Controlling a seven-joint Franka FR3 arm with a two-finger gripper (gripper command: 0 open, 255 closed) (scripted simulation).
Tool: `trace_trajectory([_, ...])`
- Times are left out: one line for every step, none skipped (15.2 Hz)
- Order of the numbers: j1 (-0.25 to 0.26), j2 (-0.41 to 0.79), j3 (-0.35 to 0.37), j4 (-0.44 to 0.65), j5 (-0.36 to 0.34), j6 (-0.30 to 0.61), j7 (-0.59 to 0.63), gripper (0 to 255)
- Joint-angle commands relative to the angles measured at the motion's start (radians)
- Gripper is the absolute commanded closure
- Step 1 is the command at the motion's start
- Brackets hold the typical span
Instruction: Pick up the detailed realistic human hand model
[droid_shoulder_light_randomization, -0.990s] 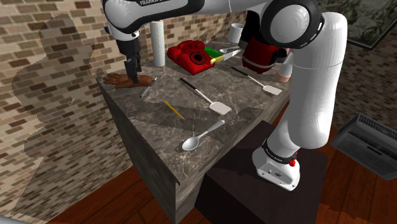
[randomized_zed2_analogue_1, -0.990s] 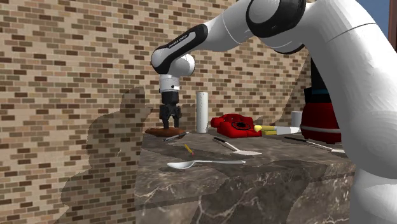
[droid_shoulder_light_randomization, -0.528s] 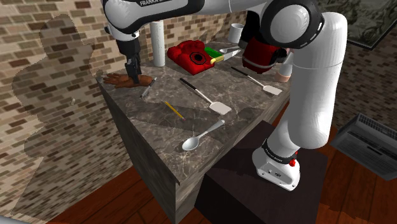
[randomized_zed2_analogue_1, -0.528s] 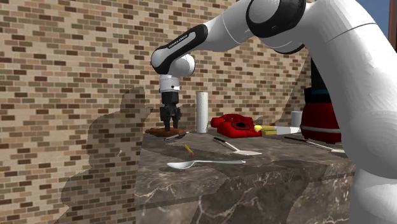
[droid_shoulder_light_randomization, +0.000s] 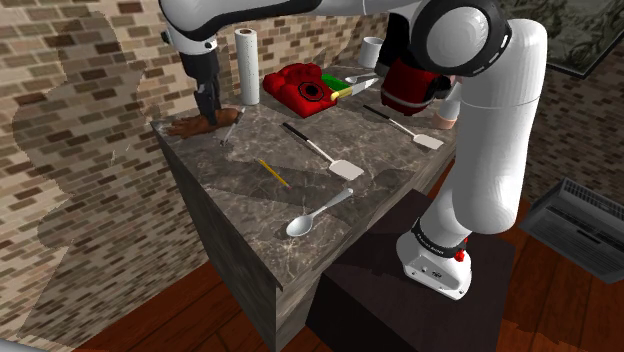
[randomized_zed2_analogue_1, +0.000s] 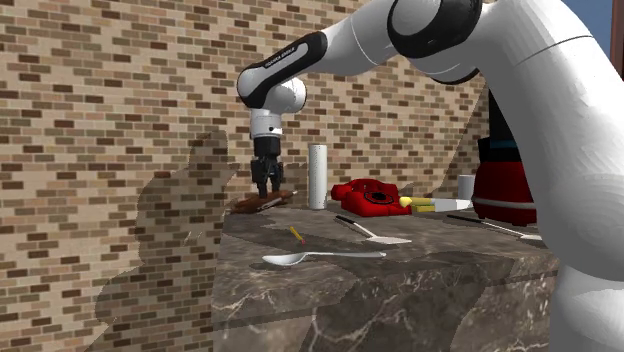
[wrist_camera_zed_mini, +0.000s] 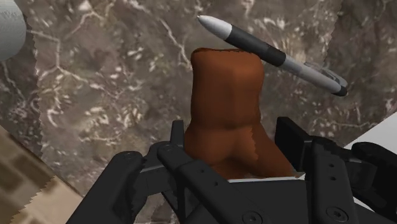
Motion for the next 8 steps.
trace_trajectory([0.001, -0.001, 0.0, 0.025, 0.0, -0.026, 0.0, 255])
trace_trajectory([0.001, -0.001, 0.001, 0.038, 0.0, -0.039, -0.001, 255])
trace_trajectory([0.002, -0.001, 0.001, 0.051, 0.001, -0.052, -0.001, 255])
trace_trajectory([0.002, -0.001, 0.001, 0.065, 0.001, -0.066, -0.001, 255])
trace_trajectory([0.003, -0.001, 0.001, 0.079, 0.001, -0.08, -0.001, 255])
trace_trajectory([0.004, 0.0, 0.001, 0.094, 0.001, -0.093, -0.001, 255])
trace_trajectory([0.004, 0.001, 0.001, 0.109, 0.001, -0.107, -0.001, 255])
trace_trajectory([0.005, 0.003, 0.001, 0.124, 0.0, -0.122, -0.001, 255])
